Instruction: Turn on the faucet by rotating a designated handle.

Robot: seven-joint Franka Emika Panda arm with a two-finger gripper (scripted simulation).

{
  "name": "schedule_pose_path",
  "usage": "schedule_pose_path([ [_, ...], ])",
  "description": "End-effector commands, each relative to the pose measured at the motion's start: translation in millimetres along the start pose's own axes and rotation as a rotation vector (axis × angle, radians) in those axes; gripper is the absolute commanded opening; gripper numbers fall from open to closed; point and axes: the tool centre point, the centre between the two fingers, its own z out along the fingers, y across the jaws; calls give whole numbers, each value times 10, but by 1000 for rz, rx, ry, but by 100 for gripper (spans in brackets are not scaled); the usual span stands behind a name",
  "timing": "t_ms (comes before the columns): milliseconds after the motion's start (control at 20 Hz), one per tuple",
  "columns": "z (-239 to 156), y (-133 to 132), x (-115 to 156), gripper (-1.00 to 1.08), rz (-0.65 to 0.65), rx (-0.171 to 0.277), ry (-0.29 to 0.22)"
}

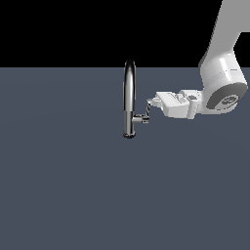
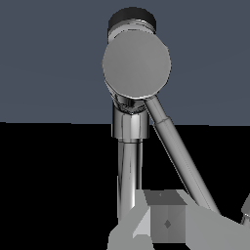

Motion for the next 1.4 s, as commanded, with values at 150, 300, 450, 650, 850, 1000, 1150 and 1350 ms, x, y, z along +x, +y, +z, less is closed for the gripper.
schedule_pose_path([
  [150,7,94,62,-100,0,-2,-1],
  [300,16,191,125,-100,0,-4,-2],
  [450,24,291,191,-100,1,-6,-3],
  [650,36,430,283,-100,1,-8,-5],
  [850,48,575,381,-100,1,-11,-7],
  [1000,-17,494,343,-100,-17,1,3],
  [1150,2,534,534,-100,-12,-3,0],
  [1350,27,587,780,-100,-6,-7,-3],
])
